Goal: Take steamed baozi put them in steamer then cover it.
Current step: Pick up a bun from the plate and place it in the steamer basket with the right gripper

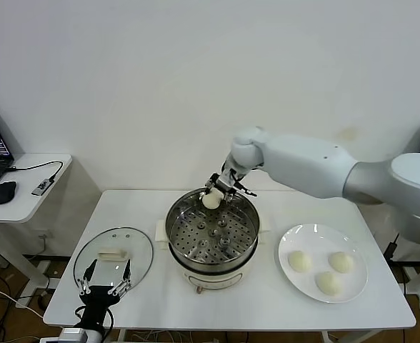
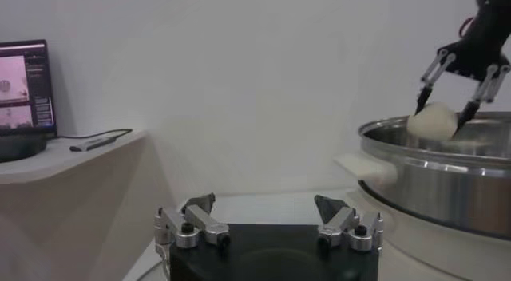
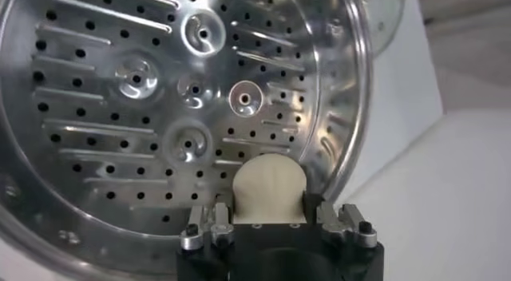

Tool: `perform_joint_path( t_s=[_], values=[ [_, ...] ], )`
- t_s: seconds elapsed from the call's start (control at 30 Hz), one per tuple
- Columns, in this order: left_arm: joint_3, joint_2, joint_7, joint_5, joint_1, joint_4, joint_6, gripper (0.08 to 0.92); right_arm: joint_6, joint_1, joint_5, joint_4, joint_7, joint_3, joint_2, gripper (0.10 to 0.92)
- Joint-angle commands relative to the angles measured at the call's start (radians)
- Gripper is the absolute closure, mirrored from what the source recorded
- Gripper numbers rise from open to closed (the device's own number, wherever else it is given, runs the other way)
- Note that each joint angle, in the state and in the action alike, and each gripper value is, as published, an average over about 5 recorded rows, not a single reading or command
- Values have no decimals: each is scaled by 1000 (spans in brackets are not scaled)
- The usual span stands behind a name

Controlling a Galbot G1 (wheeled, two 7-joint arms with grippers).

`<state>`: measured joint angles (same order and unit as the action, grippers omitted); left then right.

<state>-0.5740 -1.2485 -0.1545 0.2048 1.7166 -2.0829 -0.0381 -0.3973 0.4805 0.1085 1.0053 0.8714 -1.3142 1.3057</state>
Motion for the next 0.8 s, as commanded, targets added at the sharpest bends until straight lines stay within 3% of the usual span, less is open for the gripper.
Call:
perform_joint_path(
  t_s=[0.03, 0.37, 0.6, 0.8],
  values=[
    [0, 0, 0, 0, 0, 1, 0, 177, -119, -28, 133, -81, -12, -7, 73, 460],
    [0, 0, 0, -1, 1, -1, 0, 177, -164, -33, 158, -87, -21, -6, 76, 444],
    [3, -8, 0, -4, 3, -8, 1, 177, -178, 15, 122, -41, -23, -16, 51, 289],
    [3, -11, 0, -6, 12, -21, 2, 177, -91, 121, -55, 98, 25, -55, -17, 206]
  ],
)
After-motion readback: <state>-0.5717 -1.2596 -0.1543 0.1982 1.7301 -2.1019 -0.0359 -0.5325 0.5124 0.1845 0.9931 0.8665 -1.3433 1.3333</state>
